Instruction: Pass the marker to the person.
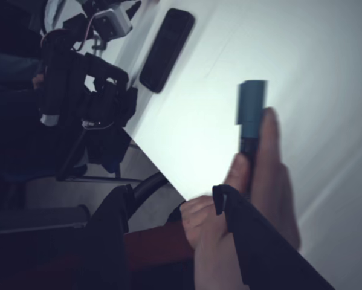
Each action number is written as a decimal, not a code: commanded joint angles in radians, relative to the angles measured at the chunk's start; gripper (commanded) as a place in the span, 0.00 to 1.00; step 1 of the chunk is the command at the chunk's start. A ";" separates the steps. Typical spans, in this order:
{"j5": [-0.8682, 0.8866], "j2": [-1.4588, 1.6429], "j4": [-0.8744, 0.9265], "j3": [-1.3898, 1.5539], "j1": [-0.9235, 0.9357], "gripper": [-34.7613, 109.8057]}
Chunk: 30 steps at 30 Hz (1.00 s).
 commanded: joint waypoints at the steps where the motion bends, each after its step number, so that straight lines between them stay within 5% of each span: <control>1: -0.014 0.060 -0.021 -0.023 0.009 0.45; 30: 0.003 0.084 0.067 -0.046 0.066 0.45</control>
